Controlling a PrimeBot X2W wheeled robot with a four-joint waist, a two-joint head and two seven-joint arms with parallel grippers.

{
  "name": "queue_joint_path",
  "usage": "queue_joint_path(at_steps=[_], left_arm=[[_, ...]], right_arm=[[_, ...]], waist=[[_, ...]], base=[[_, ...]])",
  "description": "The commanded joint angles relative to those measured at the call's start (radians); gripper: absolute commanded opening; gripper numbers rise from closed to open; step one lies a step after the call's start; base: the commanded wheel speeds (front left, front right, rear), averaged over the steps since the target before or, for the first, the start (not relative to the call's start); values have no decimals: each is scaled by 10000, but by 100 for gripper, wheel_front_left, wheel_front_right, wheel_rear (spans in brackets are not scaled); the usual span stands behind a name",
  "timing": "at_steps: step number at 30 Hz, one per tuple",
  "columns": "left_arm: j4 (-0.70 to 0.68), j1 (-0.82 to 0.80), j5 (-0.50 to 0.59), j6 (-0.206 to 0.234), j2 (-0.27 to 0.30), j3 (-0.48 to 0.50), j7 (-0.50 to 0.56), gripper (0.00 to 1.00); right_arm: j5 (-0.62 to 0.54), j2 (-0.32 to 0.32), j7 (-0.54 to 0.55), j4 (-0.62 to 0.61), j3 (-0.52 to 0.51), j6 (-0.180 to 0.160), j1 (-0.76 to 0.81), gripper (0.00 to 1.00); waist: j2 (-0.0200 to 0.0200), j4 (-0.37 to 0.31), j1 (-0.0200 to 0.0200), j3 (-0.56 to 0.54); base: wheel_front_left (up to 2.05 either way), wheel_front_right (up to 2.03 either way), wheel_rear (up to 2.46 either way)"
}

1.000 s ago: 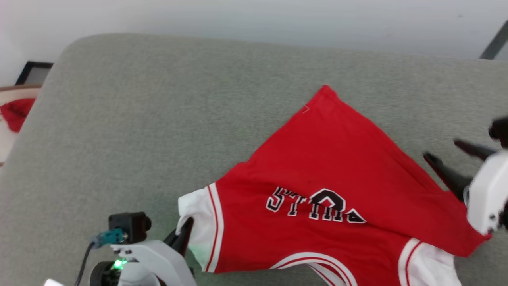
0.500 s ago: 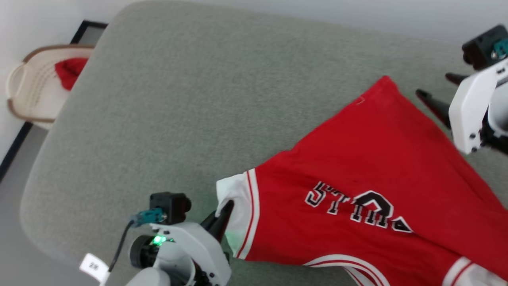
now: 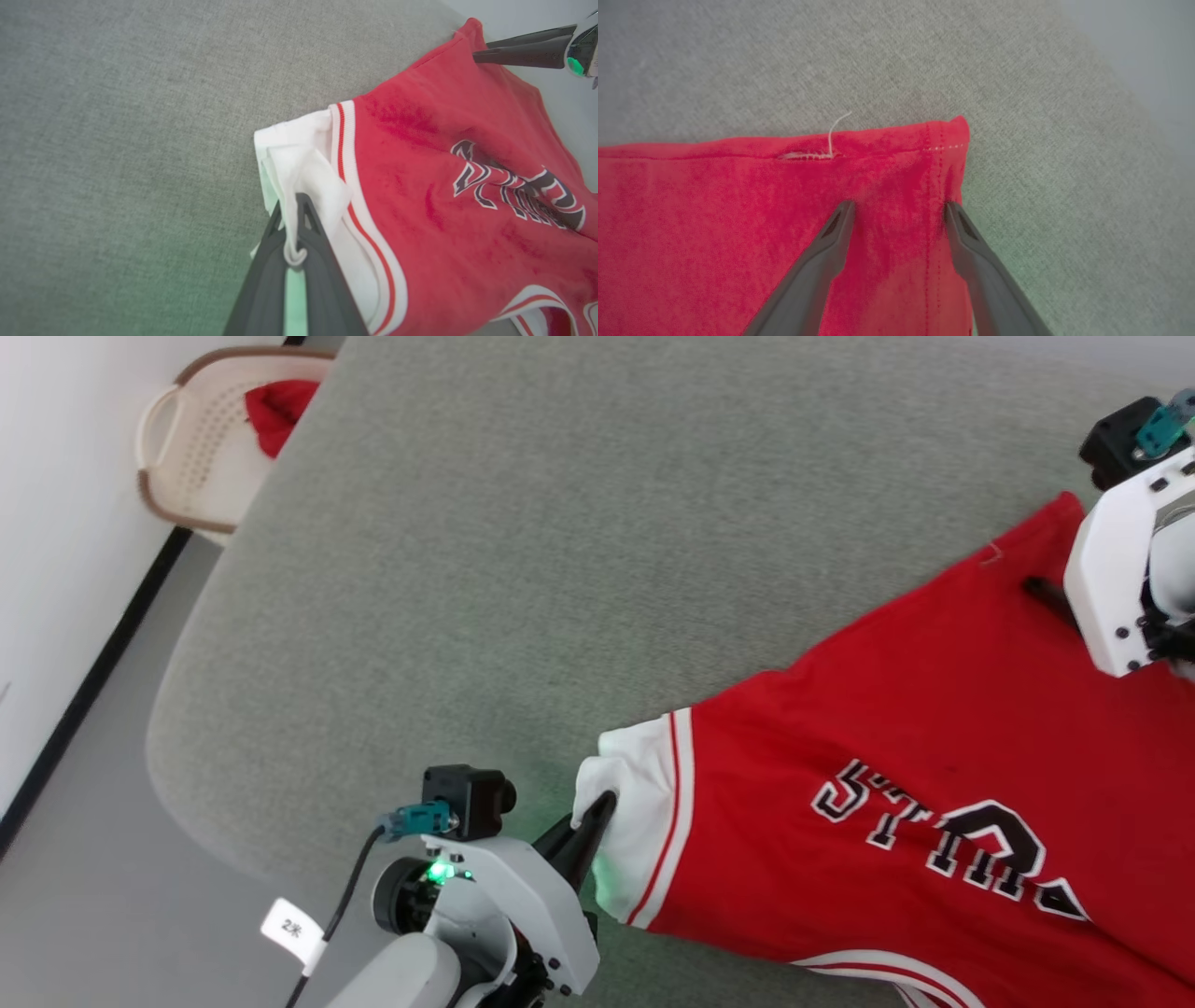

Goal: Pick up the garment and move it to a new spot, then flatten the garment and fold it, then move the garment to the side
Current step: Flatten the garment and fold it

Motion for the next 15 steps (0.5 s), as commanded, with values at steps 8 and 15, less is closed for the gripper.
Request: queue_joint_path(at_steps=[8, 15], left_arm=[[512, -200, -130, -275, -197, -43, -190, 0], [758, -171, -222, -317, -213, 14, -325, 0]], right_arm=[[1224, 95, 2239, 1624, 1116, -4, 56, 0], [1257, 345, 2879, 2626, 1064, -7, -612, 0]], waist=[[0, 595, 0, 216], [0, 546, 0, 172]], base=[[0, 0, 0], [0, 0, 0]])
